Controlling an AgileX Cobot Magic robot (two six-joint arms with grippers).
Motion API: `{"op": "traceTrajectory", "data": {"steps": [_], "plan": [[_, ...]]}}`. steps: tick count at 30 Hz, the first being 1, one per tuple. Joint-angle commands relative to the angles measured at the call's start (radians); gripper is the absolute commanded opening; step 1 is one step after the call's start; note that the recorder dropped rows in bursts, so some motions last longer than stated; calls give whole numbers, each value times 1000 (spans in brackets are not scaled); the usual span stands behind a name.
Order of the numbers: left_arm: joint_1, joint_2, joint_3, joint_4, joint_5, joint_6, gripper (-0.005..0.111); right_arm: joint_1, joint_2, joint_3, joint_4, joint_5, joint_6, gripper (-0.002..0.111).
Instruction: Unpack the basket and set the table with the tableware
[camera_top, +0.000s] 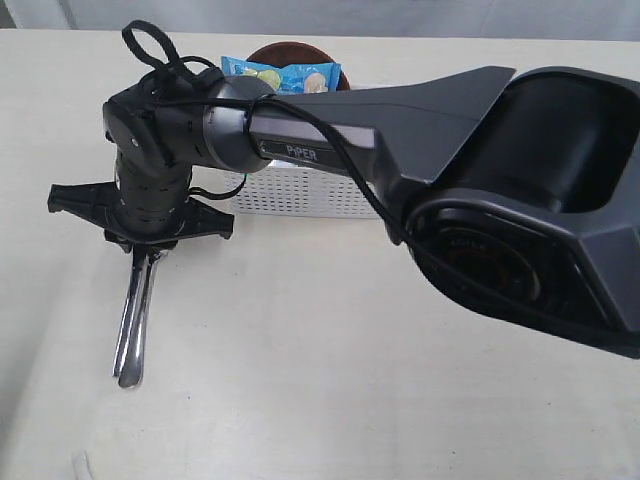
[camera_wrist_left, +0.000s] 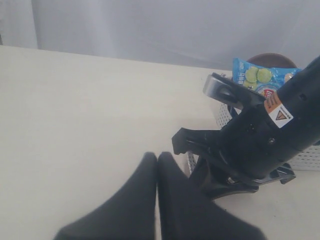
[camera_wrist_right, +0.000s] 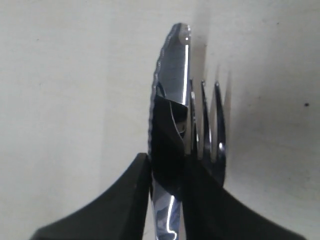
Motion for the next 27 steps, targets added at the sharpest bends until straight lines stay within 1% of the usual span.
{"op": "traceTrajectory", "data": {"steps": [1,7,11,17,27], "plan": [[1,-4,3,-1,-11,1,0,-7,-2,-3,-31,19,23,0],[1,-4,3,-1,-11,1,0,-7,-2,-3,-66,46,41,0],[1,-4,3,-1,-11,1,0,-7,-2,-3,-65,31,41,0],[1,-4,3,-1,-11,1,0,-3,-15,-3,-33,-18,35,0],[1,-4,3,-1,-11,1,0,7,-14,-3,-8,-37,36,0]]}}
